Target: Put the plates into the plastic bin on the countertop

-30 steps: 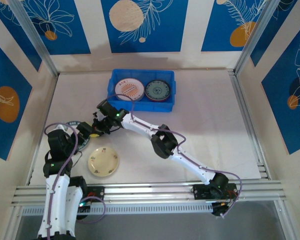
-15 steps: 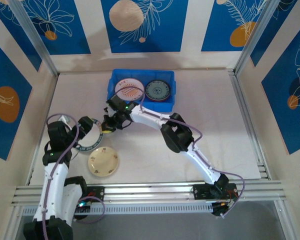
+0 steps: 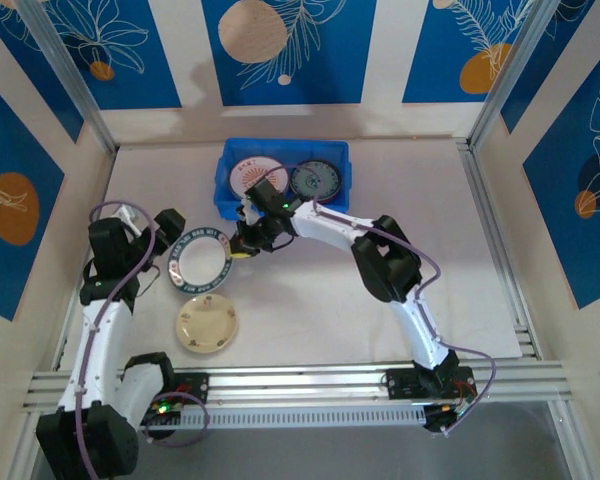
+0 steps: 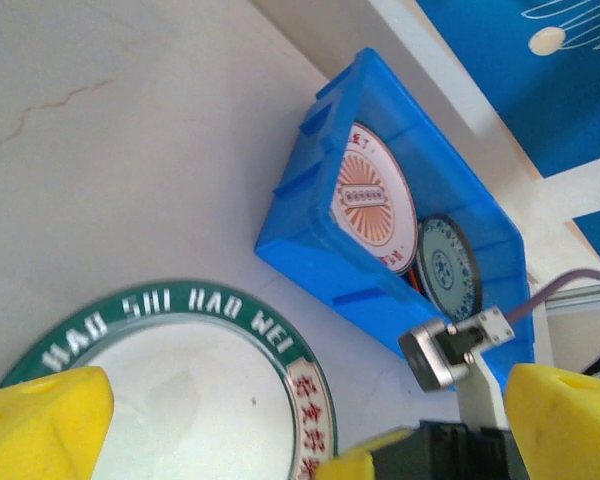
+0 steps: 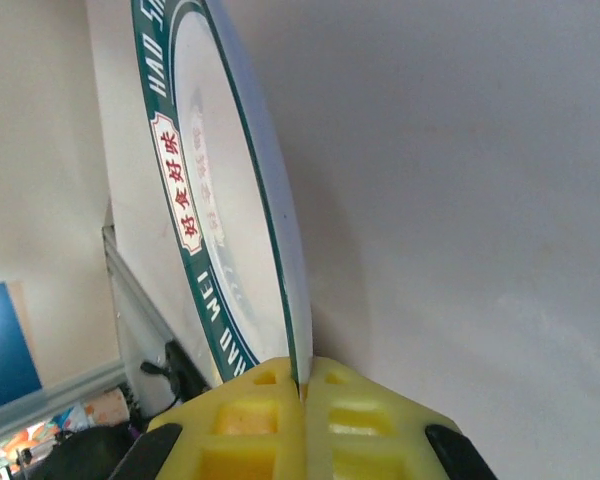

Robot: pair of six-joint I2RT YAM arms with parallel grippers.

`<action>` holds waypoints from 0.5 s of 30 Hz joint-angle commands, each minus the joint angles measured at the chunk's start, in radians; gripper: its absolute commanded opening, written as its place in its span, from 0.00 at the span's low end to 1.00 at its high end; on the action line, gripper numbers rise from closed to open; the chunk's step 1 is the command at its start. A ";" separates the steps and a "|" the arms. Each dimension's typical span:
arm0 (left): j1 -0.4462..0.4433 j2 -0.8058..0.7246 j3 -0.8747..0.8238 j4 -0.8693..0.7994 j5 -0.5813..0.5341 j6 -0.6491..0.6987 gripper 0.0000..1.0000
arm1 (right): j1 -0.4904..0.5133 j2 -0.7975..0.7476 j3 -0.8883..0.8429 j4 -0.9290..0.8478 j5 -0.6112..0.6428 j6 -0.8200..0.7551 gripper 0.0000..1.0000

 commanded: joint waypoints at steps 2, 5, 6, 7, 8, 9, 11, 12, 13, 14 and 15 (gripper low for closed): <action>-0.056 0.051 0.068 0.015 0.048 0.056 1.00 | -0.046 -0.196 -0.161 0.078 -0.094 -0.033 0.00; -0.120 0.099 0.100 0.021 0.054 0.071 0.99 | -0.078 -0.303 -0.289 0.076 -0.102 -0.065 0.00; -0.147 0.112 0.113 0.019 0.050 0.077 0.98 | -0.093 -0.333 -0.332 0.079 -0.104 -0.069 0.00; -0.178 0.127 0.124 0.019 0.044 0.087 0.98 | -0.111 -0.368 -0.380 0.085 -0.115 -0.074 0.00; -0.213 0.144 0.136 0.016 0.037 0.099 0.98 | -0.132 -0.404 -0.428 0.092 -0.122 -0.074 0.00; -0.242 0.157 0.148 0.007 0.026 0.114 0.98 | -0.149 -0.436 -0.464 0.091 -0.120 -0.076 0.00; -0.305 0.188 0.163 -0.004 0.007 0.139 0.98 | -0.188 -0.509 -0.536 0.075 -0.112 -0.087 0.00; -0.323 0.198 0.161 0.000 0.006 0.141 0.98 | -0.207 -0.538 -0.564 0.068 -0.109 -0.087 0.00; -0.338 0.208 0.154 0.010 0.013 0.142 0.98 | -0.228 -0.570 -0.598 0.066 -0.109 -0.088 0.00; -0.350 0.214 0.144 0.021 0.015 0.137 0.98 | -0.251 -0.600 -0.629 0.062 -0.111 -0.091 0.00; -0.359 0.217 0.132 0.029 0.015 0.135 0.98 | -0.270 -0.622 -0.651 0.056 -0.114 -0.093 0.00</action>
